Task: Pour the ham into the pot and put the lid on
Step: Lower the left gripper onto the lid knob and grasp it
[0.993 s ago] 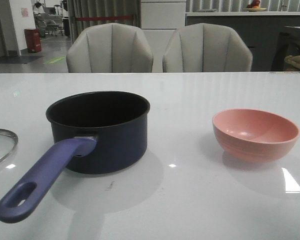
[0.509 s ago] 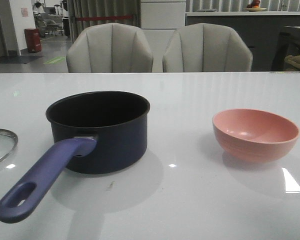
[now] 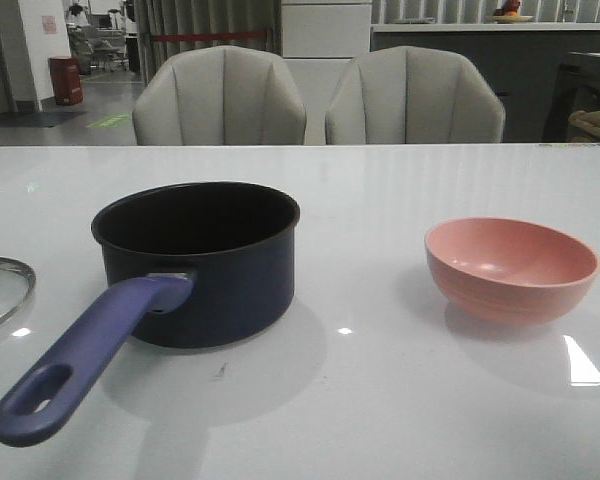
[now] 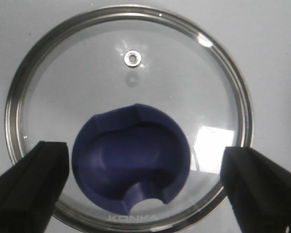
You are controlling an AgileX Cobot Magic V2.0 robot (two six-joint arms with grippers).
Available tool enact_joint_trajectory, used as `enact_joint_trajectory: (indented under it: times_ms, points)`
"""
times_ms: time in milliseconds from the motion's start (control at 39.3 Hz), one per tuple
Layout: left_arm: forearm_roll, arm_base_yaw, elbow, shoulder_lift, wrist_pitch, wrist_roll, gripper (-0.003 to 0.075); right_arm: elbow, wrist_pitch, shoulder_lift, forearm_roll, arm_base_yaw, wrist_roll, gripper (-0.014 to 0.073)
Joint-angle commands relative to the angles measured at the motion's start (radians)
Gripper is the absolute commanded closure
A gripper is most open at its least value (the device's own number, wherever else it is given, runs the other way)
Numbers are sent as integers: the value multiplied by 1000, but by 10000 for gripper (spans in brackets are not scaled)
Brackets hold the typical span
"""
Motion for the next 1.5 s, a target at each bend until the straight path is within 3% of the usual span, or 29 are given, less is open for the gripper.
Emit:
enact_joint_trajectory:
  times_ms: [0,636,1018,1476]
  points:
    - [-19,16,-35,-31,6,-38,83,-29,-70,5,1,3,-8,447]
    - [-27,17,-42,20,-8,-38,92,-29,-70,5,1,3,-8,447]
    - [-31,17,-42,23,-31,-38,345,-29,-70,5,1,3,-8,447]
    - [-37,17,-42,16,-40,-38,512,-29,-70,5,1,3,-8,447]
